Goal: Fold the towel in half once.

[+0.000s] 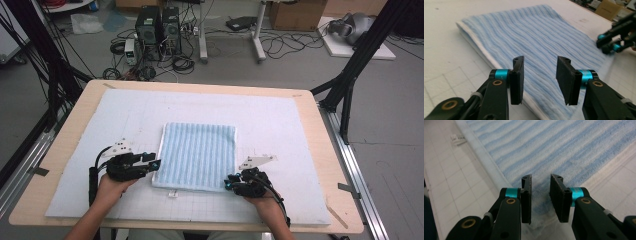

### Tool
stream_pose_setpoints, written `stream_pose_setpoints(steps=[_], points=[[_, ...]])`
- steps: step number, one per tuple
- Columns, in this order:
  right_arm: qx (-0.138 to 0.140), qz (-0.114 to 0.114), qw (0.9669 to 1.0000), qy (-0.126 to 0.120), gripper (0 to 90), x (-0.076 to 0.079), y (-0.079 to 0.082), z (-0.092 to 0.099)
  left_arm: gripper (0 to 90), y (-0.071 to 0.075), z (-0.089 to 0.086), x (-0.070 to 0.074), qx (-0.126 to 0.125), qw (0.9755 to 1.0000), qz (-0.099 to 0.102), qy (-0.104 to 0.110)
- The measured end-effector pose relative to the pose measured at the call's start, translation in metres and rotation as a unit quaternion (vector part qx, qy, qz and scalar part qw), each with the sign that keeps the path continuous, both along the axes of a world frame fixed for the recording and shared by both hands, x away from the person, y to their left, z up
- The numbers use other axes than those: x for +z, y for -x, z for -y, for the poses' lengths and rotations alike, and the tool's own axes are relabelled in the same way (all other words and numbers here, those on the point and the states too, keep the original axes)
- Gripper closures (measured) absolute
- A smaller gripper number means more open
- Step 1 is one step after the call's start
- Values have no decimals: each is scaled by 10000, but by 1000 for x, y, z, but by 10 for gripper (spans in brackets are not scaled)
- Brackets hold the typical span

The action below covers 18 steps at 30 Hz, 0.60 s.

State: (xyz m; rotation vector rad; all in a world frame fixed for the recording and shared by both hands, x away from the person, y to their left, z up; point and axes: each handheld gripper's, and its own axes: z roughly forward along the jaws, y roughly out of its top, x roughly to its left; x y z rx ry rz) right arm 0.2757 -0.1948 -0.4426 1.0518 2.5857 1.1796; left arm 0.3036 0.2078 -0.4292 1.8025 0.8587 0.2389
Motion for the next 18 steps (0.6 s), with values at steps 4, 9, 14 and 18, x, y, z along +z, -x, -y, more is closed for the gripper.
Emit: stream_pose_setpoints(steps=[4,9,14,18], points=[[131,-12,9998,161,675,4,1,1,551,-14,-2,6,244,9997,83,46],[-268,100,9976,-637,565,14,-8,18,585,-44,1,12,421,9991,14,44],[-542,186,9953,-777,561,15,-10,33,692,-80,16,9,481,9984,-80,-270],[-583,137,9951,-790,561,13,-9,35,733,-104,29,1,532,9976,-192,-411]])
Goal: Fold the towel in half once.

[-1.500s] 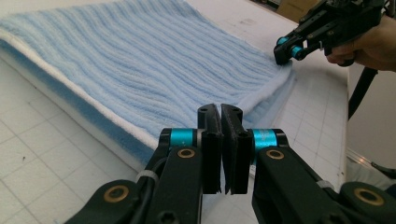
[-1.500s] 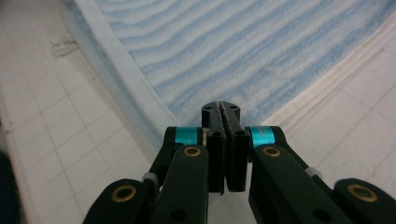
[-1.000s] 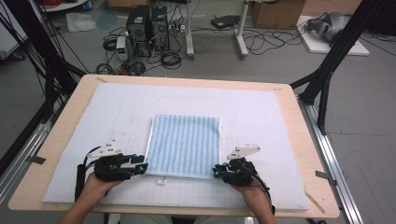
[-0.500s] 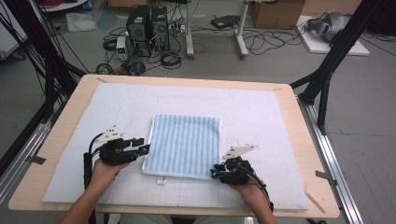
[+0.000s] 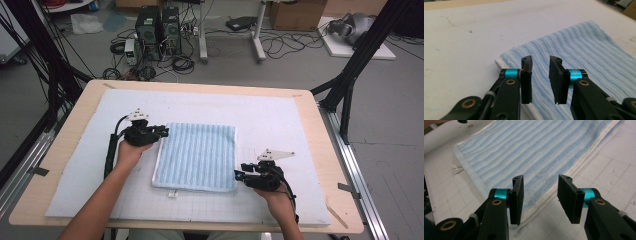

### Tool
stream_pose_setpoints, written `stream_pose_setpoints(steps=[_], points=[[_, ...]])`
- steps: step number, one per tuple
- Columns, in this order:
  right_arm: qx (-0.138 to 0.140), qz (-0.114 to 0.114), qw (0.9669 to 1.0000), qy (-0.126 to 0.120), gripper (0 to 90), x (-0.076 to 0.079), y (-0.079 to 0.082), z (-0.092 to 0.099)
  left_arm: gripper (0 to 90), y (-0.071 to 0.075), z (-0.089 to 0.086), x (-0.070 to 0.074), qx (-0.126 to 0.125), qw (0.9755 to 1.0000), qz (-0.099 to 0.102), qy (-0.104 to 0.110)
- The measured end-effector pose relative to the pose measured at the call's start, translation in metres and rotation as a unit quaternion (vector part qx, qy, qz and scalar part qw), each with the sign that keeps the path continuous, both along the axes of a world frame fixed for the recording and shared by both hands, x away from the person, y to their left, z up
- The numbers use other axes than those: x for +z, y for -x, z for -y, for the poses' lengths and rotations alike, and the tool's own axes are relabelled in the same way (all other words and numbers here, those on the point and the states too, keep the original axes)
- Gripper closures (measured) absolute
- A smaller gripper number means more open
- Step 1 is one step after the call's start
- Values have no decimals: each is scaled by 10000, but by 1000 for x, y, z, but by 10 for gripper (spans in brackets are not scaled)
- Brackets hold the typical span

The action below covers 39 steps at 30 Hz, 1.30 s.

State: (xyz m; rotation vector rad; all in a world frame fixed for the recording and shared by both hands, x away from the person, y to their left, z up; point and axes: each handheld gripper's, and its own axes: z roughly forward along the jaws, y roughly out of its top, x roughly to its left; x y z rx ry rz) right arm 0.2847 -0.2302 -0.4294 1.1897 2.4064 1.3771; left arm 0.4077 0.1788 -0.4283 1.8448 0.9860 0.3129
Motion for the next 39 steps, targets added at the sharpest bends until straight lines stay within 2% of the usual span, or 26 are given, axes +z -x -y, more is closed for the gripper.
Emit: stream_pose_setpoints(steps=[2,4,5,6,7,9,12,14,15,18,20,23,25,26,28,29,33,34,35,36,39], points=[[3,5,10000,4,561,0,0,0,750,-7,3,-5,170,9999,14,10],[25,40,10000,-11,561,0,0,0,795,-12,4,-13,304,9994,-137,2],[27,23,10000,-15,561,0,0,0,801,-14,4,-15,329,9991,-252,-73],[19,25,10000,-10,560,0,0,0,796,-16,6,-20,379,9981,-404,-269],[16,40,10000,-12,560,0,-1,0,781,-17,6,-22,395,9976,-462,-333],[-10,44,10000,6,559,0,-3,-1,778,-18,6,-23,464,9973,-500,-273],[-108,93,9999,53,559,1,-9,-3,776,-17,9,-22,548,9967,-458,-387],[-258,149,9995,128,560,4,-18,-5,721,-15,8,-18,523,9965,-439,-487],[-346,204,9991,146,564,5,-24,-6,666,-13,6,-16,502,9965,-435,-516],[-600,402,9971,252,624,10,-45,-13,563,-7,-2,-8,473,9974,-416,-361],[-676,453,9960,369,689,12,-60,-20,520,0,-10,-4,457,9986,-239,-75],[-752,524,9944,522,752,12,-81,-30,474,6,-20,0,377,9990,-128,207],[-817,448,9930,722,771,9,-93,-35,448,11,-26,3,273,9988,-58,391],[-843,368,9930,742,771,7,-99,-37,423,13,-27,4,212,9987,-46,464],[-906,289,9918,858,769,3,-109,-42,402,19,-30,6,119,9971,56,753],[-943,257,9908,938,768,2,-113,-44,401,23,-31,6,70,9965,145,815],[-1223,17,9831,1363,768,-9,-124,-43,333,30,-32,6,9,9953,225,941],[-1270,20,9833,1304,746,-10,-125,-41,287,31,-33,6,63,9956,222,913],[-1339,44,9820,1328,740,-9,-125,-39,245,31,-34,6,76,9955,227,914],[-1373,52,9822,1278,729,-7,-124,-37,237,31,-35,6,54,9949,235,975],[-1367,162,9854,1000,698,-2,-117,-30,209,32,-36,7,24,9941,285,1042]])
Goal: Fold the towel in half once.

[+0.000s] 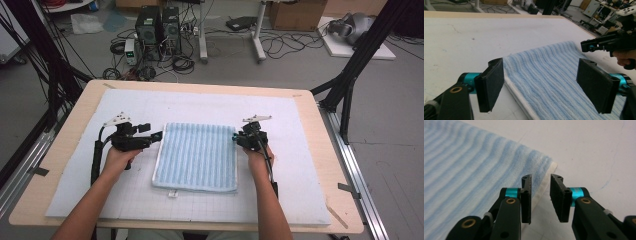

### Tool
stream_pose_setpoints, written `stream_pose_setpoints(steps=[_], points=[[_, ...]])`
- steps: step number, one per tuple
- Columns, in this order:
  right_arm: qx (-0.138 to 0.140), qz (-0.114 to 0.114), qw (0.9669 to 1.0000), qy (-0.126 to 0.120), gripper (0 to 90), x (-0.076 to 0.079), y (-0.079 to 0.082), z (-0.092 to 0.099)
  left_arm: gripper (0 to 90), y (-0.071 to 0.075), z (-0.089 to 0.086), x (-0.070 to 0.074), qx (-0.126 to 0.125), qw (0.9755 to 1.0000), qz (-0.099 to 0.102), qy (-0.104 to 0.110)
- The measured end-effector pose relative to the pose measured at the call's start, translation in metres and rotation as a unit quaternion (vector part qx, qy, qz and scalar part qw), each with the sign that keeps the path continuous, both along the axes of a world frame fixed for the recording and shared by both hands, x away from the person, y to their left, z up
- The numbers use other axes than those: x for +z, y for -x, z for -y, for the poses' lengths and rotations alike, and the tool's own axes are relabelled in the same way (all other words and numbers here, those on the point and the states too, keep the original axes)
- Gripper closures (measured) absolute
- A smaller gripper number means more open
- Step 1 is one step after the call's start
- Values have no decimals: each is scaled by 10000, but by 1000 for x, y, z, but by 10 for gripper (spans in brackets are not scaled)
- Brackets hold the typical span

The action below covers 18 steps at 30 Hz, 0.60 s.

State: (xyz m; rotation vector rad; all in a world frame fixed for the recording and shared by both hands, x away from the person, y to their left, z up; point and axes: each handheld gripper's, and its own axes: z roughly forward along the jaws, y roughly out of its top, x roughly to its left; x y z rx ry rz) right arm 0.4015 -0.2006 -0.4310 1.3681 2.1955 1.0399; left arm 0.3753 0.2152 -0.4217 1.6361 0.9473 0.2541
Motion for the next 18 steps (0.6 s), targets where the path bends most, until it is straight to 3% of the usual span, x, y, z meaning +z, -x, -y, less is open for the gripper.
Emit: stream_pose_setpoints(steps=[3,5,8,15,17,18], points=[[137,42,9997,-184,640,7,9,7,203,2,0,1,-22,10000,75,-2],[201,318,9988,-306,607,11,19,11,198,4,2,1,-59,9999,133,-15],[267,438,9975,-479,538,17,35,19,200,8,5,2,-162,9996,238,-34],[215,652,9973,-273,327,19,67,43,247,12,7,3,-502,9954,798,-158],[198,703,9970,-240,263,19,74,50,247,13,8,4,-511,9949,831,-256],[172,698,9971,-242,228,18,76,53,244,13,8,3,-481,9957,744,-270]])
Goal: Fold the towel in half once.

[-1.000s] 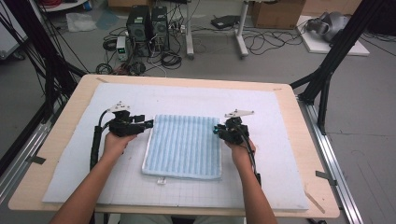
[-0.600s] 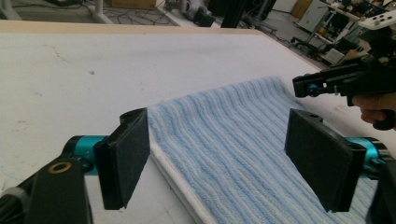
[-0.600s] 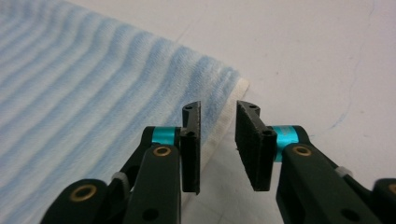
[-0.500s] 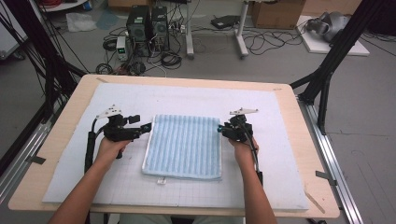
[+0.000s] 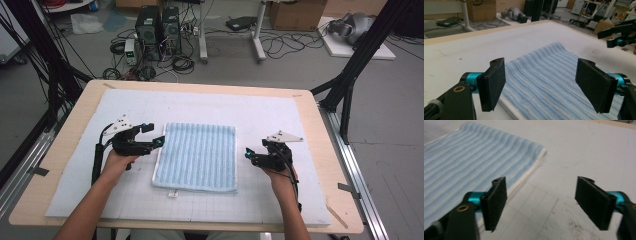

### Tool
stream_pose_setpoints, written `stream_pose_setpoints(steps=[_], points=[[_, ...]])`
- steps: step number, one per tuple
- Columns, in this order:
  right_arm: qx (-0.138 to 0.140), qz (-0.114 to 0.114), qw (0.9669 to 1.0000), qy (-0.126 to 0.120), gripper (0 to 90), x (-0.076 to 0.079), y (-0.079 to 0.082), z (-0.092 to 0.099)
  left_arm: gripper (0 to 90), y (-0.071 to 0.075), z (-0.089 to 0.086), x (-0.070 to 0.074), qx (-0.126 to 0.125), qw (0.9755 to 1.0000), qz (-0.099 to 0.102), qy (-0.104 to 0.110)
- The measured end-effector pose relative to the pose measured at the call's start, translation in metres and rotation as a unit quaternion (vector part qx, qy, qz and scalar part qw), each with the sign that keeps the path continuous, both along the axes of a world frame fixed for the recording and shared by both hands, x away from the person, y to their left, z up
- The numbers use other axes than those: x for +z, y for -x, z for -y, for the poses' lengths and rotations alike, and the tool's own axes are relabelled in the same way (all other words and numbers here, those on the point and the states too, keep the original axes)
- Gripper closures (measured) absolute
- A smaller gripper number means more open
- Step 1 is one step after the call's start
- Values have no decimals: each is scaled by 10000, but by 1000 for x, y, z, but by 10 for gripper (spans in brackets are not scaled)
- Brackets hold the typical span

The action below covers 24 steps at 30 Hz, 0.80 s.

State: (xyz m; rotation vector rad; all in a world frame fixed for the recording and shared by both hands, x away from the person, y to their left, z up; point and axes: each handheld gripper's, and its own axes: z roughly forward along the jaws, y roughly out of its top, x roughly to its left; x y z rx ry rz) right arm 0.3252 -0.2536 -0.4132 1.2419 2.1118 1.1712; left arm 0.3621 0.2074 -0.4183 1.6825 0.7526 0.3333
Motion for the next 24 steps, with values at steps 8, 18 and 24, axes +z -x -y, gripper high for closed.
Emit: stream_pose_setpoints(steps=[8,18,24], points=[[-24,19,10000,67,119,-4,3,11,192,-1,-4,0,150,9996,-228,103],[-57,124,9999,-5,114,-2,6,14,191,2,-9,0,253,9993,-204,182],[-79,105,9999,-10,114,-3,5,15,191,1,-11,-1,290,9991,-223,215]])
